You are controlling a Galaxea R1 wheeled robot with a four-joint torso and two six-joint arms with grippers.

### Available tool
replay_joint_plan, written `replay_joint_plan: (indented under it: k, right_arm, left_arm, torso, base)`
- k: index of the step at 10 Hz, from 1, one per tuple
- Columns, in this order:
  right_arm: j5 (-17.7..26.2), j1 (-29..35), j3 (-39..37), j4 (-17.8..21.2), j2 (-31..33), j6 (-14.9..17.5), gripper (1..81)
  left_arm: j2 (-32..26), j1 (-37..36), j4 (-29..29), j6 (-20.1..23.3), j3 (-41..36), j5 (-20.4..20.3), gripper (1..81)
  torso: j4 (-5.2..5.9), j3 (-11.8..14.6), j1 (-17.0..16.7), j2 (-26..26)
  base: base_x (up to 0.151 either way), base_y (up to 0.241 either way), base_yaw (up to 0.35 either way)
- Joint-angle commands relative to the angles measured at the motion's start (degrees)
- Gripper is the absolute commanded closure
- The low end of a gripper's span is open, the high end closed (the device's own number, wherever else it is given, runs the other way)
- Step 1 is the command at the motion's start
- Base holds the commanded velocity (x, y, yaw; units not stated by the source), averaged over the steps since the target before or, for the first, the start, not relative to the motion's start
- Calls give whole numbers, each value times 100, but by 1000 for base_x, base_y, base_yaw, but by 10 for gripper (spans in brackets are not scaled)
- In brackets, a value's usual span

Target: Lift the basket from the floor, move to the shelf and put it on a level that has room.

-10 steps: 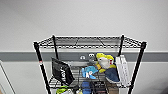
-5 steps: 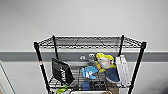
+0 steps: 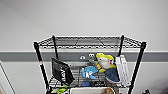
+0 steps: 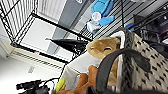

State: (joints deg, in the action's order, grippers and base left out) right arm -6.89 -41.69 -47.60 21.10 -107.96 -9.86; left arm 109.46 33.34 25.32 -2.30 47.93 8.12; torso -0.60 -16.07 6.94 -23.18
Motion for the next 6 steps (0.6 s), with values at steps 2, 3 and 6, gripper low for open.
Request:
replay_joint_plan:
  k: [2,3,6]
  right_arm:
    - [-41,1078,578,34,351,-200,811]
    - [-14,1193,674,34,421,-279,811]
    - [12,1500,1086,43,755,-437,811]
  left_arm:
    - [-275,-1035,43,-218,-478,-12,811]
    - [-318,-1167,43,-357,-591,-12,811]
    - [-547,-1579,43,-604,-1057,-21,811]
  torso:
    - [0,0,0,0]
    - [0,0,0,0]
    - [0,0,0,0]
  base:
    - [0,0,0]
    - [0,0,0]
    - [0,0,0]
